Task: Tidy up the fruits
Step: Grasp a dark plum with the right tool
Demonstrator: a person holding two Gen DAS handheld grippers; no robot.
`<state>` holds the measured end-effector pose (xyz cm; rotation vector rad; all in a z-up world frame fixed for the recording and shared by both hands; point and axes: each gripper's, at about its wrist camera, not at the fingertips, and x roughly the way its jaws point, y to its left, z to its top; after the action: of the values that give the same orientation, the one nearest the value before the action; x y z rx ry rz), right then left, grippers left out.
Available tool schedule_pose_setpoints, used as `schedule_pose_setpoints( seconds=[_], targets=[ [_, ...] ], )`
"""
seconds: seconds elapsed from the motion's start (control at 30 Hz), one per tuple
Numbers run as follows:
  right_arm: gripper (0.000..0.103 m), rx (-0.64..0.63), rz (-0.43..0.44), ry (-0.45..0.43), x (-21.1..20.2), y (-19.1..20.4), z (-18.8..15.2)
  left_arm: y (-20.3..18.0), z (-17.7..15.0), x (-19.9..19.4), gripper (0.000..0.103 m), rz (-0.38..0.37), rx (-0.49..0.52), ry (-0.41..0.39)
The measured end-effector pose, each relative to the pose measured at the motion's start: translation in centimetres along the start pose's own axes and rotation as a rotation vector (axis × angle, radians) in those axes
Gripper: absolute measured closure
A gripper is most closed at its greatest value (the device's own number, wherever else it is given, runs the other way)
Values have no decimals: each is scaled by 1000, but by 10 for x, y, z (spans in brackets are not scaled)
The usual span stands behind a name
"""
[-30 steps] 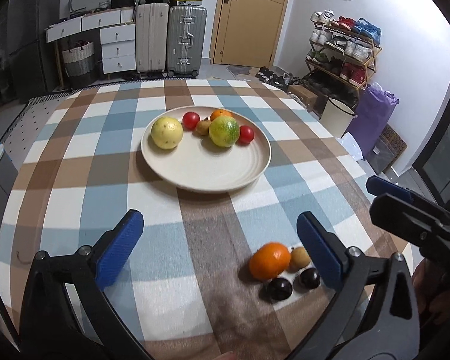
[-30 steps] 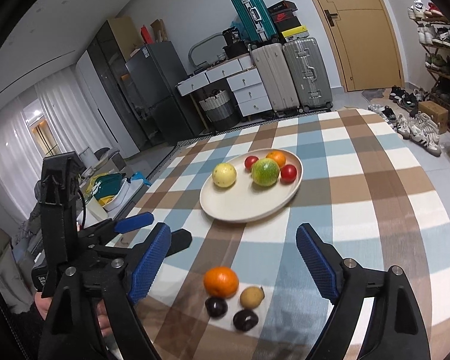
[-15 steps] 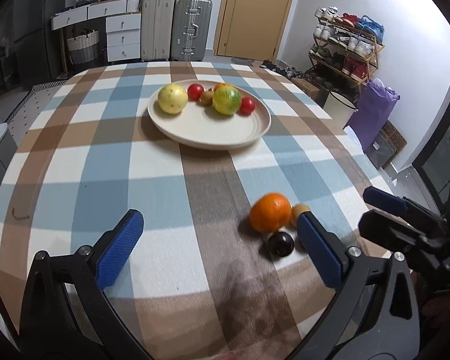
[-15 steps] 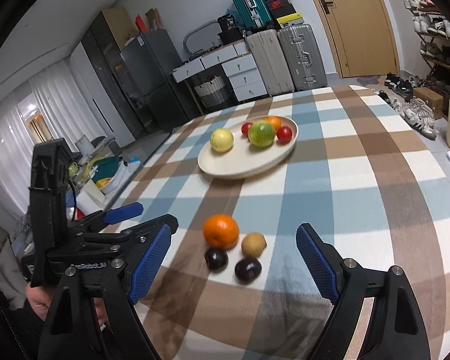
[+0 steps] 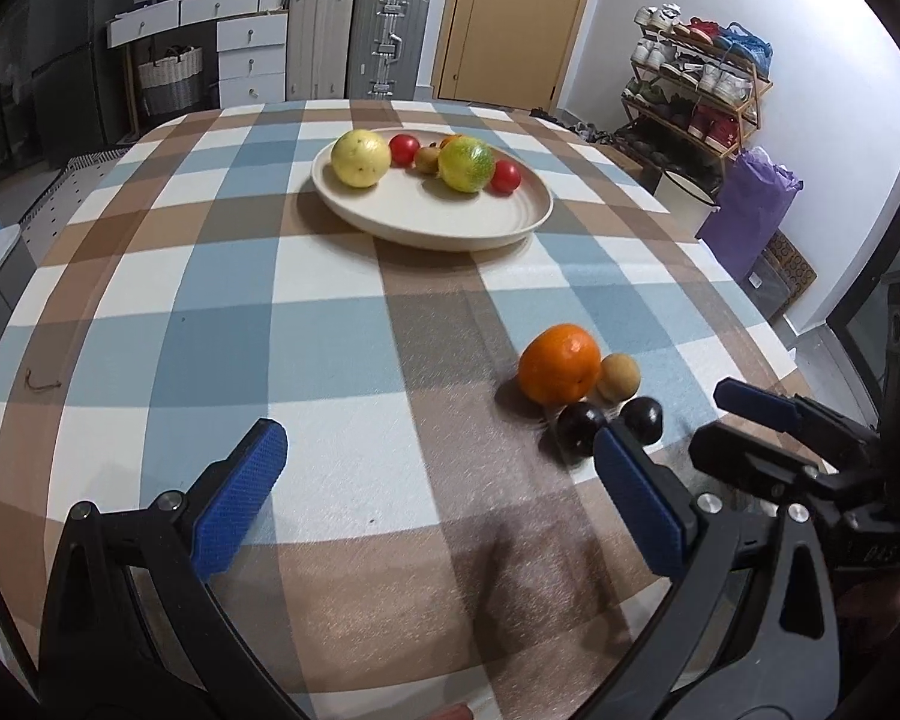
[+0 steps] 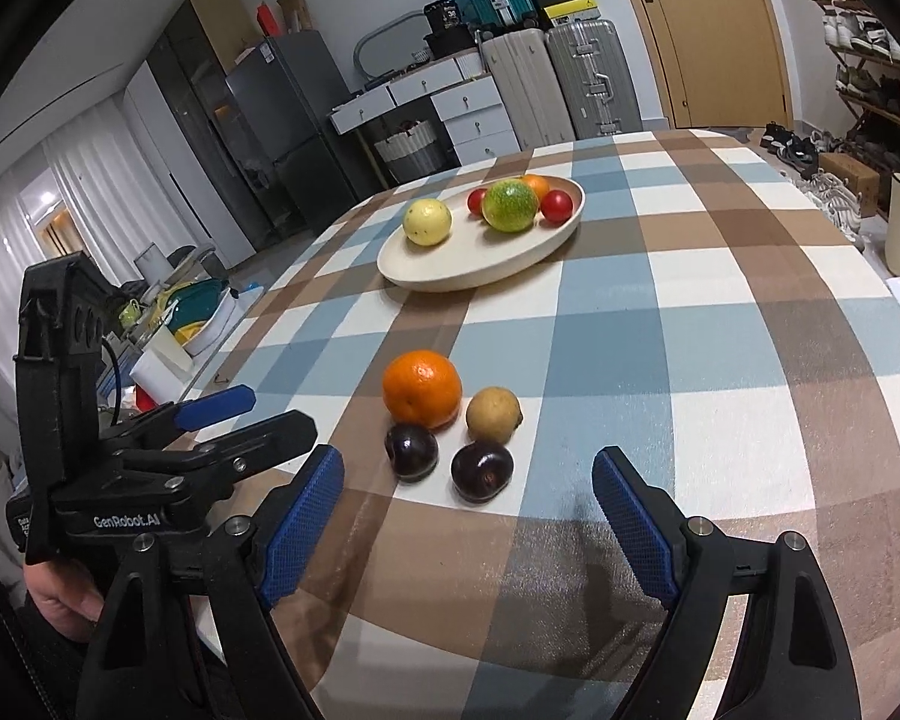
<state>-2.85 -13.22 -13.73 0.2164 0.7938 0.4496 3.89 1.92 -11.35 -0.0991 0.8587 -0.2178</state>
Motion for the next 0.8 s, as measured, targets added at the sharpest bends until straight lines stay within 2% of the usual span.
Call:
schedule_pose_setpoints(
  seconds=[0.37,0.47,0.63,0.77,0.8],
  targets=[
    [27,1,-6,11,11,0,-5,18,-2,-3,1,7,-45,-5],
    [33,-4,-15,14,13,1,-5,18,-5,-1,1,6,-43,2],
    [51,-26,-46,16,15,2,-3,17,-7,1,1,4,-48,7],
    [57,-33,-45,44,22,2,-6,16,-6,2,1,6,-44,6],
    [62,-38,-48,51,24,2,-7,16,-6,2,1,6,-45,7]
  ],
)
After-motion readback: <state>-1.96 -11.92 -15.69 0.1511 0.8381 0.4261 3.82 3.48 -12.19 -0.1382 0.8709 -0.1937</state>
